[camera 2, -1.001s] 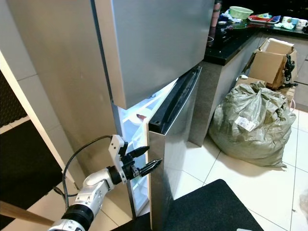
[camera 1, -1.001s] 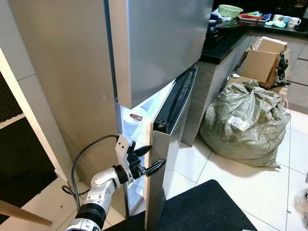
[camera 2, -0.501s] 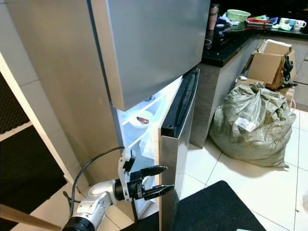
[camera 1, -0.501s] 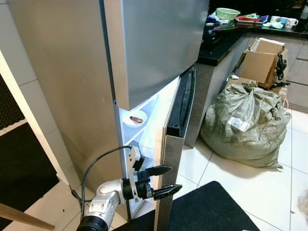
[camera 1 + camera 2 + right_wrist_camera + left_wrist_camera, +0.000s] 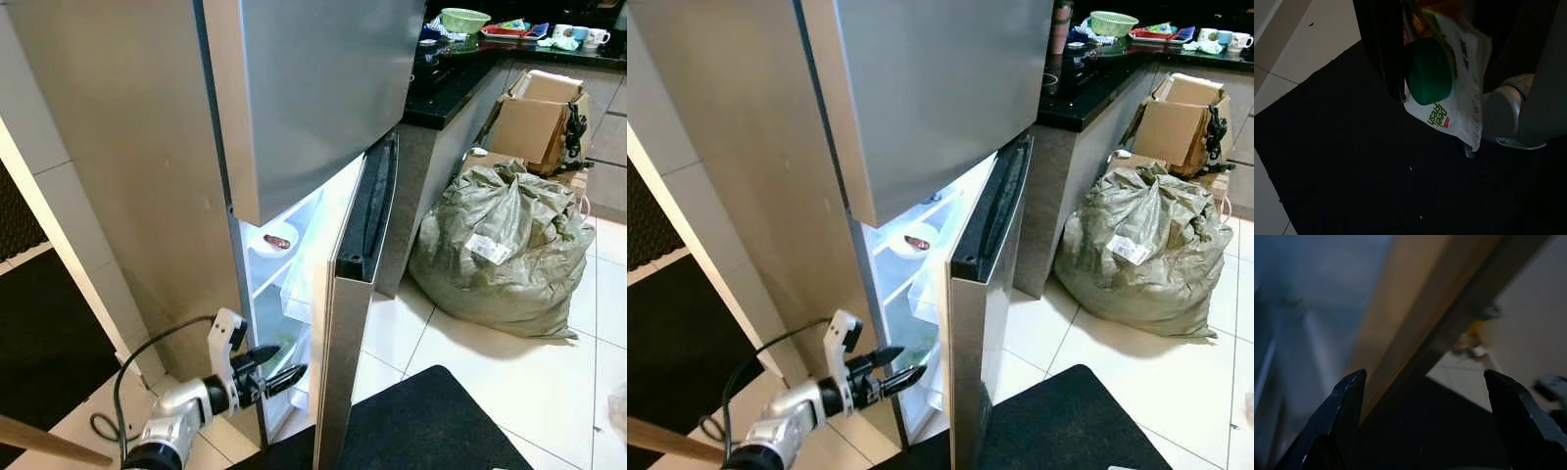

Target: Restocking fridge

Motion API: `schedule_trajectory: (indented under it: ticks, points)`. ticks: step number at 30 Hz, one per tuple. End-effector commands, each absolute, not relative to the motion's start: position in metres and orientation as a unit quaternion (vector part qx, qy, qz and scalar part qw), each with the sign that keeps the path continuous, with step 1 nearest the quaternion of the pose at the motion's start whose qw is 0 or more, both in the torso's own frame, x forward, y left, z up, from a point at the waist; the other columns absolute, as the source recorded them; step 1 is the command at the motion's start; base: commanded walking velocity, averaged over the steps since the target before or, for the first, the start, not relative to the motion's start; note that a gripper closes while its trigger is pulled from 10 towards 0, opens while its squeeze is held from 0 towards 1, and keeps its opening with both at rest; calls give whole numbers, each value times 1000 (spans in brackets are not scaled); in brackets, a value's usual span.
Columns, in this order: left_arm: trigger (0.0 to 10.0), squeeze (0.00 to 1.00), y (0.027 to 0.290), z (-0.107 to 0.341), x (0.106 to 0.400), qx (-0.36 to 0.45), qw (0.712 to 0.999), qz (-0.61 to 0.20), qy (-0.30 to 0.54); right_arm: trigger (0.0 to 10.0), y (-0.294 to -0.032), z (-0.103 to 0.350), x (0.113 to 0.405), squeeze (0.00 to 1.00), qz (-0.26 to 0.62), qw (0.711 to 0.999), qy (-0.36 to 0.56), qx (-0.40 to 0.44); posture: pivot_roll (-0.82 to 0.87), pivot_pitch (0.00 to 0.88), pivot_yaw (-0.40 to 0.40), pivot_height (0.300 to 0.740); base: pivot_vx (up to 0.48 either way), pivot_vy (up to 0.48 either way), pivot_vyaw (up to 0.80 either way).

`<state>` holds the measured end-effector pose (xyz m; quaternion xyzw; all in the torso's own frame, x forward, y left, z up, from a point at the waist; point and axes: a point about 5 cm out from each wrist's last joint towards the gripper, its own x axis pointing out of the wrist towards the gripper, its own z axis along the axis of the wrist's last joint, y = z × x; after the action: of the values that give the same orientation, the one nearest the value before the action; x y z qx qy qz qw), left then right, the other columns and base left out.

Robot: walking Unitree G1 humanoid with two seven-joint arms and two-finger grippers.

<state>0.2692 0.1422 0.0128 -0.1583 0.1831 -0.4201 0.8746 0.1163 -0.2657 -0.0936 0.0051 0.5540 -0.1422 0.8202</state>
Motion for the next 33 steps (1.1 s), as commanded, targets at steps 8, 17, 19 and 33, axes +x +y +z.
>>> schedule_trajectory:
  ticks: [8, 17, 19, 33]
  points:
    - [10000, 0, 158, -7, 262, -136, 908, -327, 223, 10000, -263, -95, 116, 0, -135, 819, 558, 3, -39, 0, -12, 740, 0, 0, 0]
    - [10000, 0, 137, -5, 272, -159, 924, -281, 206, 10000, -263, -94, 117, 0, -133, 819, 558, 1, -38, 0, -13, 740, 0, 0, 0]
    - [10000, 0, 135, -5, 273, -159, 925, -276, 206, 10000, -263, -94, 117, 0, -133, 820, 557, 1, -40, 0, -12, 740, 0, 0, 0]
    - [10000, 0, 120, 3, 284, -145, 938, -258, 182, 10000, -263, -94, 118, 0, -135, 820, 556, 3, -43, 0, -16, 740, 0, -182, 0]
